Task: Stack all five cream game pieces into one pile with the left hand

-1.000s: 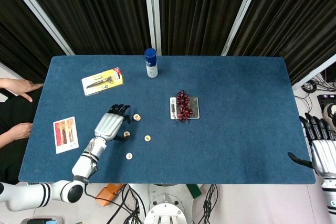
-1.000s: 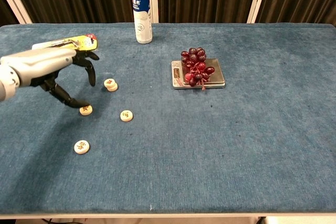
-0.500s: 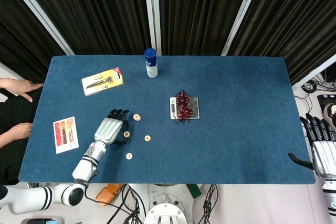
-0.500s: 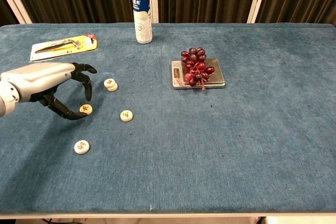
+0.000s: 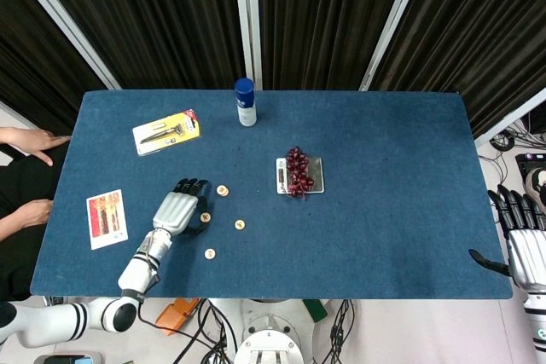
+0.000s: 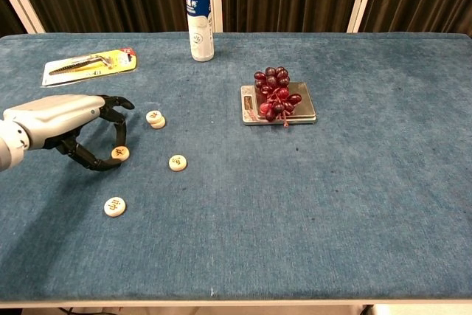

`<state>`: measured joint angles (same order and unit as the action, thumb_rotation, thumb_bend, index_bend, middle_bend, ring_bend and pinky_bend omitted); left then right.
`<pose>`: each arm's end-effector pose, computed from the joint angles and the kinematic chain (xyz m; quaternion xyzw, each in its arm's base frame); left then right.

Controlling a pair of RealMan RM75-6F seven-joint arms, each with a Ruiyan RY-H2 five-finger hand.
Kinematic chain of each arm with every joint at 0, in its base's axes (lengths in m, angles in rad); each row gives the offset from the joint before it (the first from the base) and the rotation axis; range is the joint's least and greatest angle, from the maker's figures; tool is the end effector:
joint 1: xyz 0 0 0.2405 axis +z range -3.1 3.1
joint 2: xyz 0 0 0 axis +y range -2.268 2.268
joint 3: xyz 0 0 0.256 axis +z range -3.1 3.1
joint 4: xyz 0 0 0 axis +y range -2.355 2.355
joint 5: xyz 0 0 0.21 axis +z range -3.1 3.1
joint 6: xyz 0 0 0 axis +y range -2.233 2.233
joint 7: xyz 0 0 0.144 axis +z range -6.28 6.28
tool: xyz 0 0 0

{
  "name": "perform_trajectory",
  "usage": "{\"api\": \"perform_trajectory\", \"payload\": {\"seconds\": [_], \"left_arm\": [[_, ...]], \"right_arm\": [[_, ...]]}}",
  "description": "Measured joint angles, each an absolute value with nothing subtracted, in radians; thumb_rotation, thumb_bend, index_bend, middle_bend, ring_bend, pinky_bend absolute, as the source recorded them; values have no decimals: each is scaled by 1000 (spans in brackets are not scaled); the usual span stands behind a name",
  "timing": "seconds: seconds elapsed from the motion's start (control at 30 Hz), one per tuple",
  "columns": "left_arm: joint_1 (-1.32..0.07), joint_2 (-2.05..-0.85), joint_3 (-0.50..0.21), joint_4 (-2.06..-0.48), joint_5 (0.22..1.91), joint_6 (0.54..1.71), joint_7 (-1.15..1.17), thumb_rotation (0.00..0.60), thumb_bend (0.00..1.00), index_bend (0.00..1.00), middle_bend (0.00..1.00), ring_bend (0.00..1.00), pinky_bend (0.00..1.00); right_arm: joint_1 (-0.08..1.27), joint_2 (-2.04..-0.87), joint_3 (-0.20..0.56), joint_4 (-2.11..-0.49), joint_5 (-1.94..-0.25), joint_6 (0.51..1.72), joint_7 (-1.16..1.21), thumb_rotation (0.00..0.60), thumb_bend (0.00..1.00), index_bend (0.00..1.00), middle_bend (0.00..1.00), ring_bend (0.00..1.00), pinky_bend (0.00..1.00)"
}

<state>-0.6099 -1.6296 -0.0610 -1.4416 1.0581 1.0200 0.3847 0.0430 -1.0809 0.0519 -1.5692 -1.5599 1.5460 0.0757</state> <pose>-0.2047 0.2937 -0.0480 -0.7302 -0.4360 -0.3026 0.4303 -0.3175 -0.1686 0.1803 0.5923 -0.3669 0.4055 0.5917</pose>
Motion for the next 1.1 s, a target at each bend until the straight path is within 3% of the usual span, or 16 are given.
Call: {"api": "perform_trajectory", "payload": {"seconds": [0.23,0.67,1.1], "left_arm": [[-616,-1615,-87,-1449,1068,1023,384,584,375,529,46,0,0],[-734,-1632,-223,-1438,959,940,397,583,359,529,46,0,0],[-782,-1685,-226,-1362,874,923,452,582,340,519,46,0,0]], "right_arm": [[42,-1079,52,-1573,-1560,1548,71,600,175,0,54,0,28],[35,-1084,52,-1548,-1551,1552,101,600,175,0,54,0,29],[32,-1092,54,-1516,-1544,1548,135,600,174,0,54,0,28]]}}
